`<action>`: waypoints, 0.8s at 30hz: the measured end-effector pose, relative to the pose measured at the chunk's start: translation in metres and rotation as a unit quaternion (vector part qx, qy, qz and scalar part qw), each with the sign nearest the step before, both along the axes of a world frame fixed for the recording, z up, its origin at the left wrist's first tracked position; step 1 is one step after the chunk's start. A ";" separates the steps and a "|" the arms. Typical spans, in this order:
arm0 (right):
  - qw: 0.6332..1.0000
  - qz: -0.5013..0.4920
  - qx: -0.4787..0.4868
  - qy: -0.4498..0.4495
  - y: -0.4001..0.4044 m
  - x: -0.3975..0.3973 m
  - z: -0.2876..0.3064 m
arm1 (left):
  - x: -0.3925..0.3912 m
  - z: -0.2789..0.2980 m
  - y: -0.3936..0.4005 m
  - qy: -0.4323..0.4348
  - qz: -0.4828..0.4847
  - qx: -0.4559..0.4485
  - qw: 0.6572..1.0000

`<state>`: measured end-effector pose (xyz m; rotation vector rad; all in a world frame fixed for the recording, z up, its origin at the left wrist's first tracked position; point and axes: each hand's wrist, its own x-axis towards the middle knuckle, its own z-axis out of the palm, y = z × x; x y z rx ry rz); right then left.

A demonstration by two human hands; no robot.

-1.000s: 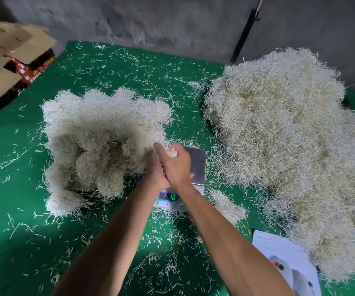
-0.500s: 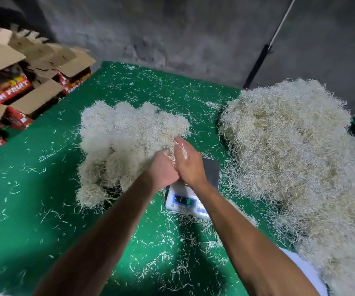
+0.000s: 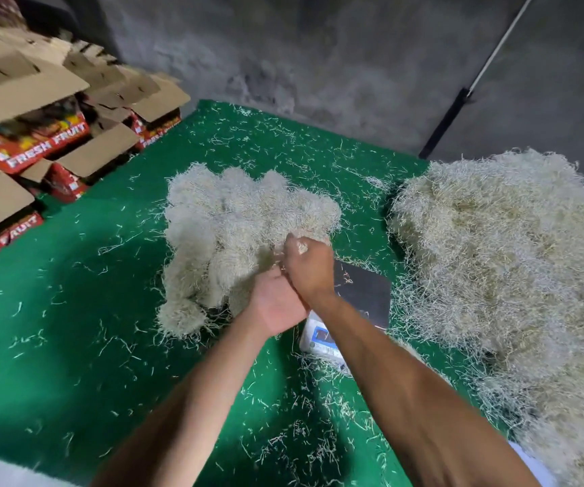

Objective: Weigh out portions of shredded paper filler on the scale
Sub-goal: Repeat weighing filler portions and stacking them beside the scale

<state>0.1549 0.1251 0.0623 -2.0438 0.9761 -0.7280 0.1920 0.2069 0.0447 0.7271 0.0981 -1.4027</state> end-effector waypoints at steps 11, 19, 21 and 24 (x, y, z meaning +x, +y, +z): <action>0.977 0.059 0.186 -0.081 -0.052 0.102 0.062 | 0.022 -0.020 -0.004 0.091 0.092 -0.022 0.991; 0.991 0.025 0.125 0.032 -0.060 -0.011 -0.032 | -0.009 -0.037 -0.050 0.024 0.004 0.034 0.999; 0.995 -0.014 0.090 0.031 -0.062 -0.051 -0.051 | -0.029 -0.044 -0.064 -0.074 -0.042 0.097 0.992; 0.993 -0.102 0.029 0.049 -0.062 -0.119 -0.086 | -0.062 -0.063 -0.085 -0.371 -0.103 0.179 0.906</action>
